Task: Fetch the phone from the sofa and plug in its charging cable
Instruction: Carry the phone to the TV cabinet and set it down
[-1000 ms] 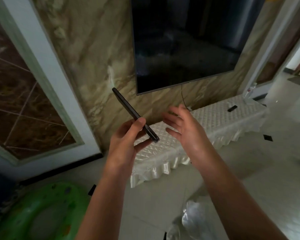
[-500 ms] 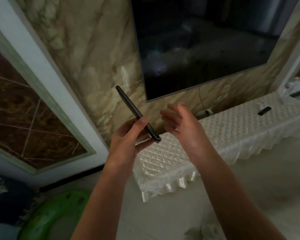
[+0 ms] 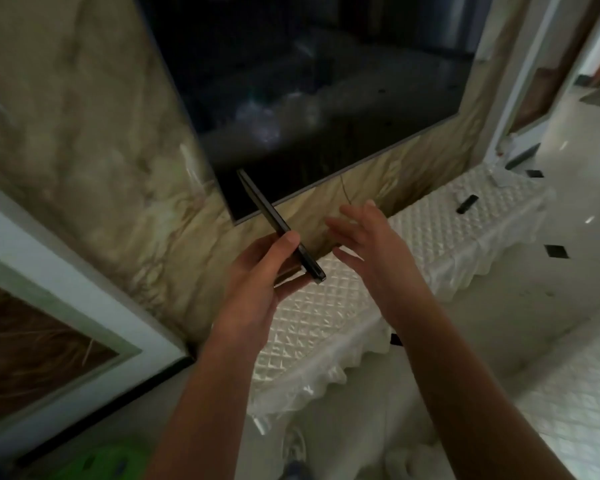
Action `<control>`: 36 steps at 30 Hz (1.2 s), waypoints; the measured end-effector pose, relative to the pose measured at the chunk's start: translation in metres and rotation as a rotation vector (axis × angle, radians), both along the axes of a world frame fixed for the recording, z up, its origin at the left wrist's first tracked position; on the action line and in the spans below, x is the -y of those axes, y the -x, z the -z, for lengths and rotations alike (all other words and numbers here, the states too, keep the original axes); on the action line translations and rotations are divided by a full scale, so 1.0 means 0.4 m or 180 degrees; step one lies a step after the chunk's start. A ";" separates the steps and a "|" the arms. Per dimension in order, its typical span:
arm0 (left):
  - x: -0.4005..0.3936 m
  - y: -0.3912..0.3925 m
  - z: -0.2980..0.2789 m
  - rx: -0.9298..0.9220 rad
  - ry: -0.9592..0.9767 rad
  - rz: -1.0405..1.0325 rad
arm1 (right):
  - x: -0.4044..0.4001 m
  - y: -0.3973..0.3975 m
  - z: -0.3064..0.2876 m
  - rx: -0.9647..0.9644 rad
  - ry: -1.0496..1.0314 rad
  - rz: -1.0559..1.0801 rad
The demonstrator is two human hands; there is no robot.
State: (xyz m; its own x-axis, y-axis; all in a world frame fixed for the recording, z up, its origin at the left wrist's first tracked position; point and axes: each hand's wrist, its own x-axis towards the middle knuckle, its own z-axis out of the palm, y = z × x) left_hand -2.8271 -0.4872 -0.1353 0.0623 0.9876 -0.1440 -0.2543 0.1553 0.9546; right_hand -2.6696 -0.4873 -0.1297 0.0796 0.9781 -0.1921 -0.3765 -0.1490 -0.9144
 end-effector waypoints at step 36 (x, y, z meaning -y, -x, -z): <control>-0.757 -0.185 0.078 0.0364 0.0057 0.1108 | -0.629 -0.170 0.068 0.0668 0.0139 0.0752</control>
State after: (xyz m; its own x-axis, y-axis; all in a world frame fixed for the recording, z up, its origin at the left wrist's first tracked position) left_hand -2.7531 -0.1843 -0.1667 0.4108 0.9019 -0.1337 -0.2882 0.2676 0.9194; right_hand -2.6015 -0.2358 -0.1568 0.3459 0.9190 -0.1889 -0.2092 -0.1207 -0.9704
